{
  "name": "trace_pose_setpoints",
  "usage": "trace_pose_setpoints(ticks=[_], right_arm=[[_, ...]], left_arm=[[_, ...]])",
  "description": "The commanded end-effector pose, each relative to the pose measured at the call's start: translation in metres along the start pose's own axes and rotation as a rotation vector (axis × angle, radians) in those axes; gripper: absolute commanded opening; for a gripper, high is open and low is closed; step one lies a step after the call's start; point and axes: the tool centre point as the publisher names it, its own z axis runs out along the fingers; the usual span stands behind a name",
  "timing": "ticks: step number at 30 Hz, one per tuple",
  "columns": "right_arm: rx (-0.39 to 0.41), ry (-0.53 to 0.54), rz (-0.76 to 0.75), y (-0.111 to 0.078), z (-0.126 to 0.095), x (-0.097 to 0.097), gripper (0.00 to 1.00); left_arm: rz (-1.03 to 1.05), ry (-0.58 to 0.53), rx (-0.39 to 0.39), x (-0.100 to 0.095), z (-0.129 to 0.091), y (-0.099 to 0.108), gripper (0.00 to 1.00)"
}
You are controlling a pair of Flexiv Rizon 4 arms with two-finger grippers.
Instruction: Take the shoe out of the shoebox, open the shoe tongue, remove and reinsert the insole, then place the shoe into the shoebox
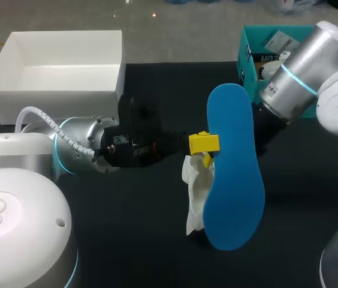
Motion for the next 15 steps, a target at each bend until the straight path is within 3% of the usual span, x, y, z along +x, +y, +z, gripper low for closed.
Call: trace_pose_setpoints(ticks=[1,15], right_arm=[[-0.059,-0.104,0.009,-0.0174,-0.0202,0.0022,1.0],[-0.059,-0.104,0.009,-0.0174,-0.0202,0.0022,1.0]], left_arm=[[-0.001,-0.014,0.003,0.0051,0.0048,0.001,0.0],[-0.001,-0.014,0.003,0.0051,0.0048,0.001,0.0]])
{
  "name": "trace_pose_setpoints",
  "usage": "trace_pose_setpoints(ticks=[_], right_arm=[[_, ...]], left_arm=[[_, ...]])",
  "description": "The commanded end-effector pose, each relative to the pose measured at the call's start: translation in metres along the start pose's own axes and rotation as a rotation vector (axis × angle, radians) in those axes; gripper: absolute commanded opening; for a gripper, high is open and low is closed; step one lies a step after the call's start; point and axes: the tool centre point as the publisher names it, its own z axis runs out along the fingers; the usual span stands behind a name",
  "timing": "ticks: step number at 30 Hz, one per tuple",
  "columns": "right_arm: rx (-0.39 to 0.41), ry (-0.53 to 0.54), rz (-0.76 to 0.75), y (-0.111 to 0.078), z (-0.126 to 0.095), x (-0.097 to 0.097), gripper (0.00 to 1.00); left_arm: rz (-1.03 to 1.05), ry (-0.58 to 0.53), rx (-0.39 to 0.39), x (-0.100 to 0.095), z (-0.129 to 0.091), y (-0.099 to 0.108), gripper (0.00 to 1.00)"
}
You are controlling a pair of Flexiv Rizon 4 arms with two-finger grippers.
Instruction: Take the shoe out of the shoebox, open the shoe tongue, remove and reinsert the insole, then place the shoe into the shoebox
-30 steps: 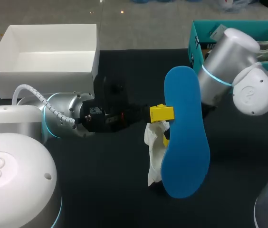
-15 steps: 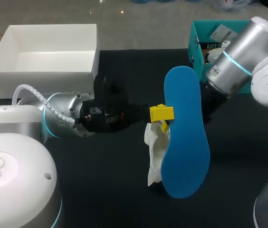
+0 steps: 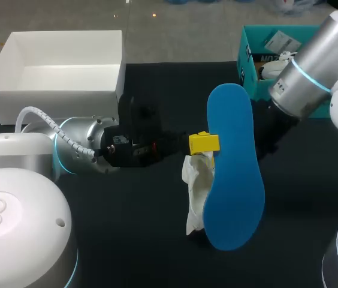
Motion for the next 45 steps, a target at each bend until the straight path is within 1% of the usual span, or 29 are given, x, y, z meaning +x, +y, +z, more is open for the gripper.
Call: trace_pose_setpoints(ticks=[1,2,4,8,10,14,17,19,20,24,27,29,30,34,45], right_arm=[[-0.002,0.0,0.001,0.0,0.002,0.0,1.0],[-0.012,0.125,0.022,-0.002,0.004,0.0,1.0],[-0.046,0.315,0.044,-0.004,0.002,0.004,1.0],[-0.104,0.602,0.039,-0.009,-0.011,0.016,1.0],[-0.127,0.672,0.031,-0.011,-0.02,0.02,1.0],[-0.213,0.777,0.046,-0.017,-0.044,0.024,1.0],[-0.31,0.787,0.091,-0.02,-0.064,0.021,1.0],[-0.349,0.785,0.096,-0.02,-0.073,0.02,1.0],[-0.385,0.774,0.097,-0.02,-0.079,0.02,1.0],[-0.463,0.747,0.126,-0.018,-0.091,0.018,1.0],[-0.52,0.778,0.164,-0.018,-0.099,0.014,1.0],[-0.534,0.797,0.173,-0.018,-0.103,0.014,1.0],[-0.55,0.796,0.18,-0.019,-0.106,0.014,1.0],[-0.57,0.789,0.201,-0.018,-0.111,0.015,1.0],[-0.568,0.795,0.206,-0.017,-0.112,0.015,1.0]], left_arm=[[-0.001,-0.014,0.003,0.005,0.005,0.001,0.0],[-0.001,-0.014,0.003,0.005,0.005,0.001,0.0],[-0.001,-0.014,0.003,0.005,0.005,0.001,0.0],[-0.001,-0.014,0.003,0.005,0.005,0.001,0.0],[-0.001,-0.014,0.003,0.005,0.005,0.001,0.0],[-0.001,-0.014,0.003,0.005,0.005,0.001,0.0],[-0.001,-0.014,0.003,0.005,0.005,0.001,0.0],[-0.001,-0.014,0.003,0.005,0.005,0.001,0.0],[-0.001,-0.014,0.003,0.005,0.005,0.001,0.0],[-0.001,-0.014,0.003,0.005,0.005,0.001,0.0],[-0.001,-0.014,0.003,0.005,0.005,0.001,0.0],[-0.001,-0.014,0.003,0.005,0.005,0.001,0.0],[-0.001,-0.014,0.003,0.005,0.005,0.001,0.0],[-0.001,-0.014,0.003,0.005,0.005,0.001,0.0],[-0.001,-0.014,0.003,0.005,0.005,0.001,0.0]])
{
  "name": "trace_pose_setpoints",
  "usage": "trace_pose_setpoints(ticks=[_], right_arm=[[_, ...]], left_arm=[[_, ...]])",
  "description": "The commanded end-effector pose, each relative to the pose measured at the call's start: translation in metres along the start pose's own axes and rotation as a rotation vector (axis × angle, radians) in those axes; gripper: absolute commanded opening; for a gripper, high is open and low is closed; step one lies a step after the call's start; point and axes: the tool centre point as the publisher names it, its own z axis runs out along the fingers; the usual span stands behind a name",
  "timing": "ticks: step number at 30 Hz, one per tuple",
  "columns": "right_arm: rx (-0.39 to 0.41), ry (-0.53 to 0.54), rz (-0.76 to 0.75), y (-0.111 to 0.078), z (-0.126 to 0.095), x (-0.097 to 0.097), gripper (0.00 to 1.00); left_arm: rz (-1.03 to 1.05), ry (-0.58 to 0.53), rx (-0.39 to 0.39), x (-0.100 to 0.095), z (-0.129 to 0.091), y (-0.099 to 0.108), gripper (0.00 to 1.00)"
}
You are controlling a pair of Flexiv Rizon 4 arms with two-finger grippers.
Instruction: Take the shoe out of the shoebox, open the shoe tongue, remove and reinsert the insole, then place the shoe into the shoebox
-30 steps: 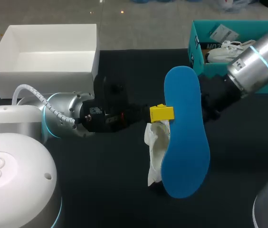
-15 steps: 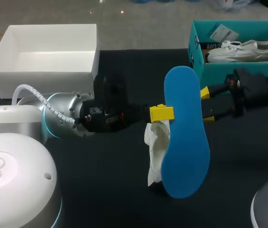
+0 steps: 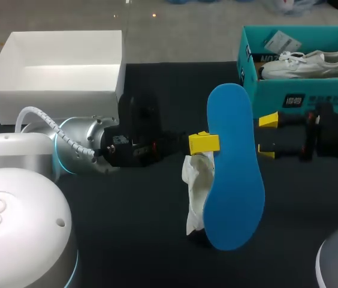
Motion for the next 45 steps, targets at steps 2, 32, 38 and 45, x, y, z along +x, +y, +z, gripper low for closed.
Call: trace_pose_setpoints(ticks=[2,32,38,45], right_arm=[[-0.128,-0.003,0.001,-0.005,0.0,0.001,1.0],[-0.128,-0.003,0.001,-0.005,0.0,0.001,1.0],[-0.128,-0.003,0.001,-0.005,0.0,0.001,1.0],[-0.128,-0.003,0.001,-0.005,0.0,0.001,1.0]], left_arm=[[0.038,-0.037,-0.052,0.001,-0.003,0.003,0.0],[0.163,-0.23,-0.237,-0.056,-0.089,0.01,0.0],[0.66,-0.198,-0.397,-0.102,-0.117,0.006,0.0],[1.062,-0.165,-0.475,-0.139,-0.128,-0.023,0.0]])
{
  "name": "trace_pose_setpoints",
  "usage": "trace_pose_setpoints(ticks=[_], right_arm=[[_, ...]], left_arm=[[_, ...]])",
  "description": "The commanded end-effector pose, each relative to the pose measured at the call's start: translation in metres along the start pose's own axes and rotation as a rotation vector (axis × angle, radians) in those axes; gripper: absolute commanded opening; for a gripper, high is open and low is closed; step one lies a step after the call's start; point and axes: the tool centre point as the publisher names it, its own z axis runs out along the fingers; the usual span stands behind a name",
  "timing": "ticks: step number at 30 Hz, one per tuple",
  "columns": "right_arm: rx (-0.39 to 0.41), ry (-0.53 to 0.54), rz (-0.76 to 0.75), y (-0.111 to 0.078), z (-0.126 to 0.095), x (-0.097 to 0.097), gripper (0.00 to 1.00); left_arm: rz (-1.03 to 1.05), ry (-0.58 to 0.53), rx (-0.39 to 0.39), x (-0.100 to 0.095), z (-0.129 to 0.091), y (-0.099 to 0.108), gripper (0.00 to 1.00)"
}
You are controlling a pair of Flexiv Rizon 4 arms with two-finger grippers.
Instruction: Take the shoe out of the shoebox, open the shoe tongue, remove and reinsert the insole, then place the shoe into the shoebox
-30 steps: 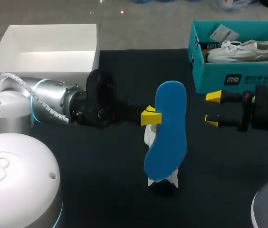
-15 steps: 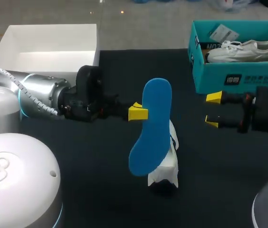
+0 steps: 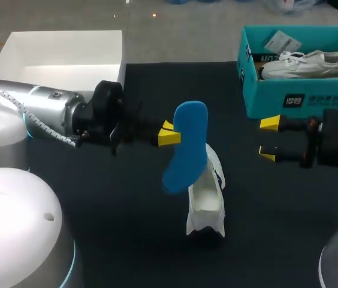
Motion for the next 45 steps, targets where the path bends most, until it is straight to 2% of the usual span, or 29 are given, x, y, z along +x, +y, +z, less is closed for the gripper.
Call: trace_pose_setpoints(ticks=[1,4,18,20,26,30,33,39,43,45], right_arm=[[-0.004,-0.001,0.0,-0.001,0.001,0.0,1.0],[-0.004,-0.001,0.0,-0.001,0.001,0.0,1.0],[-0.004,-0.001,0.0,-0.001,0.001,0.0,1.0],[-0.004,-0.001,0.0,-0.001,0.001,0.0,1.0],[-0.004,-0.001,0.0,-0.001,0.001,0.0,1.0],[-0.004,-0.001,0.0,-0.001,0.001,0.0,1.0],[-0.004,-0.001,0.0,-0.001,0.001,0.0,1.0],[-0.004,-0.001,0.0,-0.001,0.001,0.0,1.0],[-0.004,-0.001,0.0,-0.001,0.001,0.0,1.0],[-0.004,-0.001,0.0,-0.001,0.001,0.0,1.0]], left_arm=[[0.632,0.026,-0.06,-0.044,0.006,-0.003,0.0],[0.708,0.003,-0.051,-0.052,0.009,-0.008,0.0],[0.708,0.003,-0.051,-0.052,0.009,-0.008,0.0],[0.848,0.053,-0.177,-0.06,0.001,0.001,0.0],[0.998,0.127,-0.308,-0.068,-0.006,0.004,0.0],[1.131,0.155,-0.409,-0.077,-0.014,0.013,0.0],[1.181,0.14,-0.422,-0.082,-0.018,0.022,0.0],[1.371,0.177,-0.487,-0.093,-0.027,0.042,0.0],[1.484,0.171,-0.503,-0.099,-0.025,0.04,0.0],[1.546,0.184,-0.542,-0.101,-0.023,0.036,0.0]])
